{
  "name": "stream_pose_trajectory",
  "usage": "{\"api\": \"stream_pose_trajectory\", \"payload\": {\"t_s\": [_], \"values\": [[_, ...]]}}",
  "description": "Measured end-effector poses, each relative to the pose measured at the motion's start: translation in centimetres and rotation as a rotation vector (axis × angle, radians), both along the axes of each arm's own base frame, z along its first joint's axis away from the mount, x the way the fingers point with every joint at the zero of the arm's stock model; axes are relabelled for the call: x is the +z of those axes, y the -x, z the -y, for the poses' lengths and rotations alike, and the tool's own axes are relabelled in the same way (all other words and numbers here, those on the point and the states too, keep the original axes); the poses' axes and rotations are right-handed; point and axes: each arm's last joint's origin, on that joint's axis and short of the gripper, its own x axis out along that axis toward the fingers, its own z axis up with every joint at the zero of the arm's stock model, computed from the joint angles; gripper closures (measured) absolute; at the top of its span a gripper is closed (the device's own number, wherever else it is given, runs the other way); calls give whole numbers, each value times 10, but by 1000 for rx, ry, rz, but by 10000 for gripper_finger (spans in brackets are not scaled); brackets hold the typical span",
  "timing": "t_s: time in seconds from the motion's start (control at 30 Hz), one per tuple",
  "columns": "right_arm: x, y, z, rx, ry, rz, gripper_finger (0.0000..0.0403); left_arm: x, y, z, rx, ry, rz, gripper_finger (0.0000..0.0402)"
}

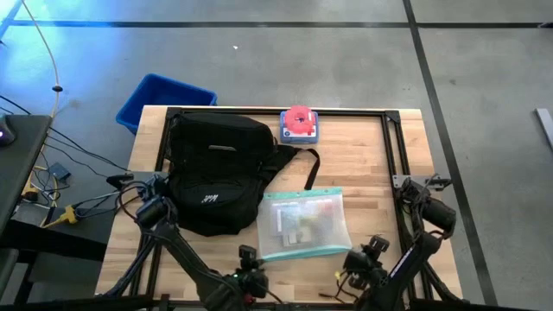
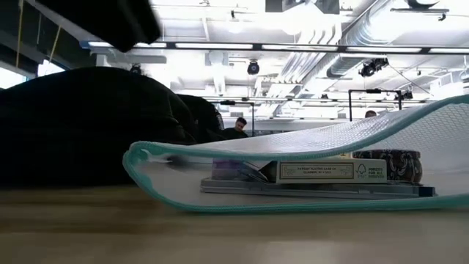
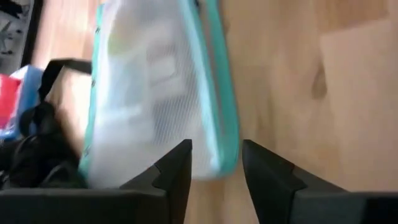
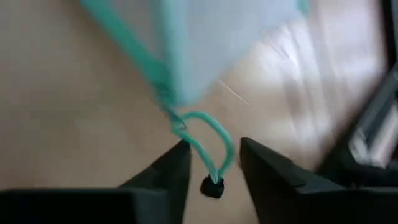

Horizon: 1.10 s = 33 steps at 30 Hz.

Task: Unpack backpack
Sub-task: Open the zip bag, then remove the game card from the zip bag

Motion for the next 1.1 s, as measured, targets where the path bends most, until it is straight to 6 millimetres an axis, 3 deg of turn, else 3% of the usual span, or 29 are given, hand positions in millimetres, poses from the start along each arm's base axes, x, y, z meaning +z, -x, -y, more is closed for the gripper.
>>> {"api": "stream_pose_trajectory", "payload": {"t_s": [0.13, 0.33, 0.53, 0.73, 0.9, 1.1], "values": [[14, -6, -19, 138, -102, 57, 189, -11, -22, -11, -83, 36, -49, 273], [29, -18, -32, 184, -155, 244, 126, -35, -41, -35, -219, -54, -139, 272], [33, -28, -44, 281, -195, 376, 117, -51, -48, -60, -164, -92, -204, 272], [29, -44, -63, 557, -204, 455, 117, -54, -51, -66, -86, -194, -143, 306], [10, -60, -50, 572, -156, 469, 117, -37, -51, -54, -66, -286, -34, 391], [-10, -82, -17, 505, -77, 413, 117, -16, -51, -40, -22, -321, 108, 399]]}}
